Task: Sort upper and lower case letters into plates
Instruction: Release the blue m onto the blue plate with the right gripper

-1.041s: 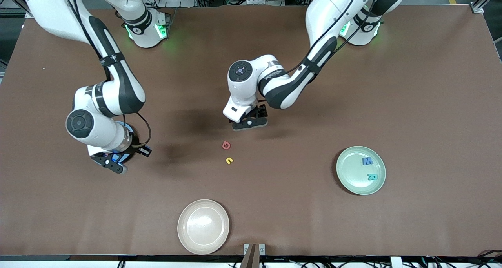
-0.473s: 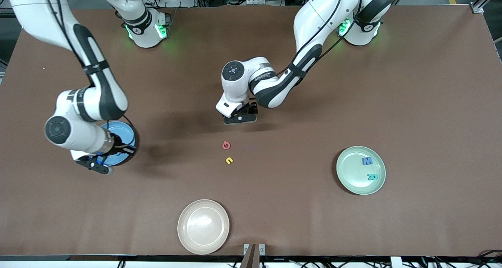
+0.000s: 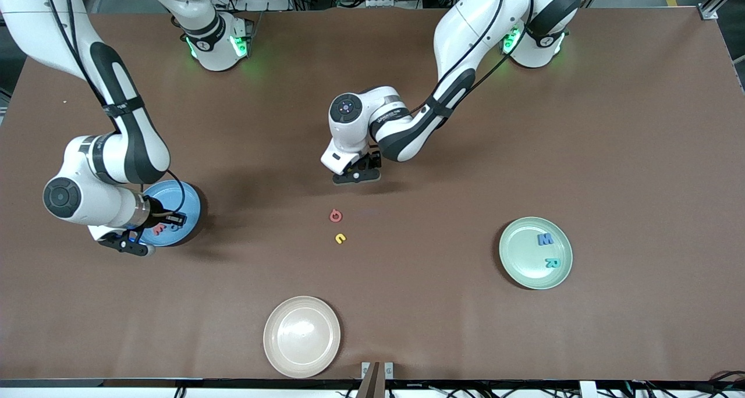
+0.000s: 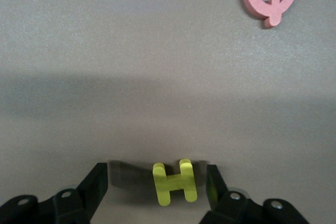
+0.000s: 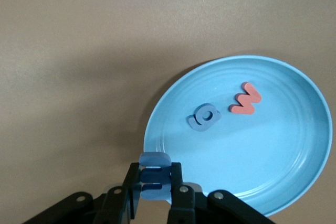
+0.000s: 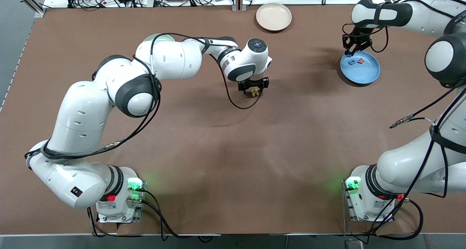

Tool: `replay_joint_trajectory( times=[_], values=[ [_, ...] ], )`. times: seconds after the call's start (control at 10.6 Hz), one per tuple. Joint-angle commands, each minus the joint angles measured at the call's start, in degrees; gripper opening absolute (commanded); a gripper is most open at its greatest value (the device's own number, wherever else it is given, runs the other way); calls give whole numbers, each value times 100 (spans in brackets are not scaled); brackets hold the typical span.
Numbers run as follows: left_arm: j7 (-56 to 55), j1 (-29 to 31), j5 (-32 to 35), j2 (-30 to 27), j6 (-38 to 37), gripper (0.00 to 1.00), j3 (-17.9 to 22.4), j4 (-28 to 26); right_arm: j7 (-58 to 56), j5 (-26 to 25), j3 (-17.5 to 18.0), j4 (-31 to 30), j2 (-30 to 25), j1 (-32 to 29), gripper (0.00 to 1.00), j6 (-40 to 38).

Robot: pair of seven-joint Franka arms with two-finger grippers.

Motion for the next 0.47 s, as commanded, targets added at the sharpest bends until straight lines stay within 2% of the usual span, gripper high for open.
replay_joint_trajectory(
  times=[0.0, 0.09, 0.28, 0.38],
  values=[
    [-125, -77, -173, 72, -3, 75, 35, 141, -429, -6, 90, -72, -69, -304, 5, -191],
    [-125, -77, -278, 72, -3, 61, 44, 141, -666, -6, 90, -63, -95, -400, 6, -305],
    [-99, -69, -261, 72, -3, 24, 53, 123, -931, -6, 90, -63, -96, -515, 8, -342],
    [-81, -69, -244, 72, -3, 13, 53, 123, -1106, -6, 90, -63, -87, -585, 9, -342]
  ],
)
